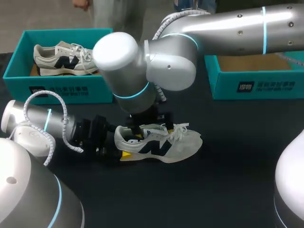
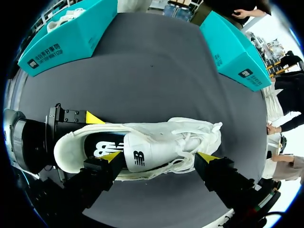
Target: Take the shoe out of the shoebox, open the shoe tongue, remove and reinsert the insole, then place the shoe into the shoebox
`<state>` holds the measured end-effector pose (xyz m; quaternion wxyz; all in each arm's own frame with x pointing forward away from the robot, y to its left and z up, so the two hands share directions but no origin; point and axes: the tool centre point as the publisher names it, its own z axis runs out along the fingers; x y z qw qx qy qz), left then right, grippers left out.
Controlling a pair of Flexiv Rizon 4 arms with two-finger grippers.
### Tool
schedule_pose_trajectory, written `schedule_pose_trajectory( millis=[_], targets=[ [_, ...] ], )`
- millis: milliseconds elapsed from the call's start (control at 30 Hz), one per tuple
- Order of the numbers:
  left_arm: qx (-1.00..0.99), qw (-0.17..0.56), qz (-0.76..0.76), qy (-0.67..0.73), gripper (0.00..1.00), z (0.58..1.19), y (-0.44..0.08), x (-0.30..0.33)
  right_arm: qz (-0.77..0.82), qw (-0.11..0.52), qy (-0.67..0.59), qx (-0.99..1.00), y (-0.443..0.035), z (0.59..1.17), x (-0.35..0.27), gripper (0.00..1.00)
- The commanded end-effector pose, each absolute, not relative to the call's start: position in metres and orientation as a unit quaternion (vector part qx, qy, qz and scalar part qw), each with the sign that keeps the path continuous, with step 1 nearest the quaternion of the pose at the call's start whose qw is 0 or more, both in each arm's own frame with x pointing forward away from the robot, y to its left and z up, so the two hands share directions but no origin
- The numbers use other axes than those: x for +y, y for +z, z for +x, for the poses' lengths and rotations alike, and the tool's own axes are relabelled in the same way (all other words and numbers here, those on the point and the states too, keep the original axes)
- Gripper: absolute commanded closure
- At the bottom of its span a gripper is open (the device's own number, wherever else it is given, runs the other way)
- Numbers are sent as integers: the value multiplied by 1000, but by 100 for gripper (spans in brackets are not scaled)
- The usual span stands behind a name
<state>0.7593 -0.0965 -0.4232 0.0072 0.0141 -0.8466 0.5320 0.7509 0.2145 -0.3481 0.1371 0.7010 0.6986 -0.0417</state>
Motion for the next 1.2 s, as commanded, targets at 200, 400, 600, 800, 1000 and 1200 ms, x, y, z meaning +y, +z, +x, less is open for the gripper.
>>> schedule_pose_trajectory(
  millis=[200,400,600,800,1000,1200],
  targets=[
    [-847,7,14,531,100,759,-424,-97,708,180,-99,675,-359,754,209,0],
    [-847,7,14,531,100,759,-424,-97,723,181,-101,659,-347,752,197,55],
    [-847,7,14,531,100,759,-424,-97,733,163,-93,654,-345,750,194,100],
    [-847,7,14,531,100,759,-424,-97,735,152,-87,655,-343,748,201,100],
    [-847,7,14,531,100,759,-424,-97,738,131,-78,657,-341,747,208,100],
    [-847,7,14,531,100,759,-424,-97,745,100,-61,657,-334,748,204,100]
  ],
)
